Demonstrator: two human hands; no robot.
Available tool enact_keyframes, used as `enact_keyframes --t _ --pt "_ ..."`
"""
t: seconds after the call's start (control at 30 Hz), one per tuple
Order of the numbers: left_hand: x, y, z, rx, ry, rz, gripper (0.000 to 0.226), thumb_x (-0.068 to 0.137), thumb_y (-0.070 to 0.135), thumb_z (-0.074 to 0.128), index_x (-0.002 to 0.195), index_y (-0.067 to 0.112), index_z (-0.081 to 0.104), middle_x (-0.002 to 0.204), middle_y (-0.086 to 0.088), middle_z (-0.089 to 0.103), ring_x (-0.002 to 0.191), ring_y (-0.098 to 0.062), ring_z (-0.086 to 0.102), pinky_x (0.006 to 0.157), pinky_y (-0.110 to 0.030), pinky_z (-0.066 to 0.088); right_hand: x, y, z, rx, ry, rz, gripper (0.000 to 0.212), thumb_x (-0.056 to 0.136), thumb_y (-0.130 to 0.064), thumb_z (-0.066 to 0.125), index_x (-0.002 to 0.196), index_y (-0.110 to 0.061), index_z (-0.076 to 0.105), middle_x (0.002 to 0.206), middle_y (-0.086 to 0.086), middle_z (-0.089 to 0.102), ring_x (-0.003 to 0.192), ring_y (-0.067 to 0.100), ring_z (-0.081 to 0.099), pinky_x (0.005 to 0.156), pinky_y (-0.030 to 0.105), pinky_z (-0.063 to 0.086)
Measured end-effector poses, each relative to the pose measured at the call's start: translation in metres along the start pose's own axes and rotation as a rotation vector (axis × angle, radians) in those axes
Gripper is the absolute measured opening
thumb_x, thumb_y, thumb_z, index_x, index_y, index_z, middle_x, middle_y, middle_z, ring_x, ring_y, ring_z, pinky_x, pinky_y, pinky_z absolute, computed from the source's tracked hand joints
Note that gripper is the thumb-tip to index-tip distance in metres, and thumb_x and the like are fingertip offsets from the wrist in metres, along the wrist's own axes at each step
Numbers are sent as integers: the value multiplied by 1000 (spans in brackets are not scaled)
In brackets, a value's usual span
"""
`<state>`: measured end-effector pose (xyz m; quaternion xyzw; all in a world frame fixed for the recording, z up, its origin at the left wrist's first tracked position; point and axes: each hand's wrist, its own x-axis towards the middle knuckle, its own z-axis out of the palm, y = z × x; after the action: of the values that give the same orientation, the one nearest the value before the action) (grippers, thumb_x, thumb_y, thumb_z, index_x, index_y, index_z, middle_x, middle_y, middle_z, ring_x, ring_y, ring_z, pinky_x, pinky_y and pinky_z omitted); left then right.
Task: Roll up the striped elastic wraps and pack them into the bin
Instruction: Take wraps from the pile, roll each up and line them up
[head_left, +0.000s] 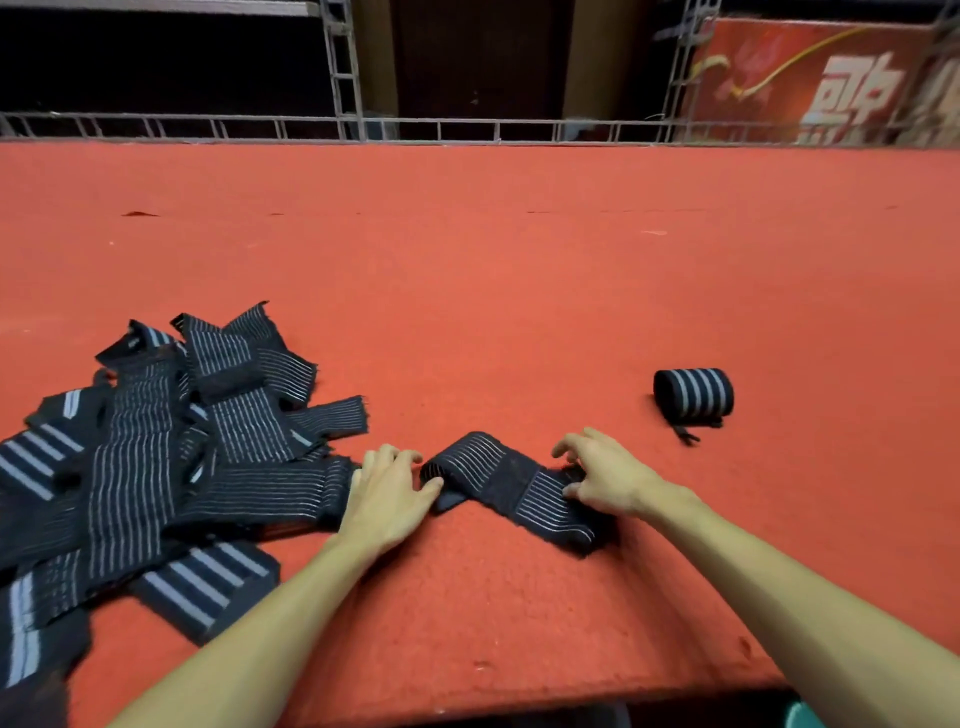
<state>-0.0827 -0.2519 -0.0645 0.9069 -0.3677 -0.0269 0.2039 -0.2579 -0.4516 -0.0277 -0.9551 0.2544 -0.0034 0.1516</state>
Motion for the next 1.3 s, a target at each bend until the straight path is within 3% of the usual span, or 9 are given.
enact_keyframes --t 0.1,0.23,0.37,0.5,0.57,0.7,1.0,1.17,1.3 --pt "-5 -5 11 -39 90 1 38 88 52 55 117 27 60 120 4 49 117 -19 36 99 -31 26 8 -20 7 -18 188 -149 34 85 -18 59 119 -18 57 113 3 51 113 22 42 97 28 35" --pt "-9 -6 11 -133 164 74 19 85 50 61 97 36 64 104 18 49 107 -11 37 85 -24 22 21 -47 26 4 -26 -372 44 90 -37 58 130 -20 53 128 -1 54 118 18 47 103 32 36" --pt "-10 -12 13 -237 181 151 10 88 34 62 98 34 64 100 19 54 107 -9 41 87 -23 22 30 -41 45 -26 -53 -355 66 79 -63 56 134 -26 51 137 -10 53 124 15 46 105 39 37" --pt "-8 -13 17 -279 187 100 14 95 32 53 106 33 60 104 10 55 106 -14 42 95 -22 22 23 -42 37 45 27 -342 38 92 -38 56 127 -24 61 131 -10 60 119 13 52 103 27 38" --pt "-8 -13 19 -315 183 85 13 95 32 53 105 35 60 99 12 58 105 -16 45 93 -21 24 23 -44 35 41 66 -300 28 94 -32 51 116 -24 67 120 -5 68 112 18 60 94 34 46" --pt "-10 -17 12 -472 208 93 11 91 19 59 99 26 63 90 6 67 92 -19 60 86 -31 42 25 -48 17 98 160 -141 22 96 -25 49 102 -18 69 101 7 72 101 30 63 81 37 48" --pt "-20 14 -68 -512 192 259 20 92 3 50 97 21 58 88 0 63 79 -14 57 75 -27 41 3 -57 -54 272 384 32 16 93 -14 56 97 -17 71 101 10 71 101 27 62 76 25 40" --pt "-31 58 -117 -967 173 -39 22 89 -2 52 100 17 56 94 -12 64 72 -14 57 71 -32 50 -28 -58 -89 200 298 -15 14 91 -17 61 99 -17 73 103 3 73 102 19 64 80 22 43" --pt "-43 98 -168 -1041 130 93 28 89 8 64 112 14 51 89 -7 62 74 -15 62 72 -35 54 -53 -78 -116 205 274 -218 28 89 -28 66 114 -17 68 117 -3 68 113 9 59 90 17 38"
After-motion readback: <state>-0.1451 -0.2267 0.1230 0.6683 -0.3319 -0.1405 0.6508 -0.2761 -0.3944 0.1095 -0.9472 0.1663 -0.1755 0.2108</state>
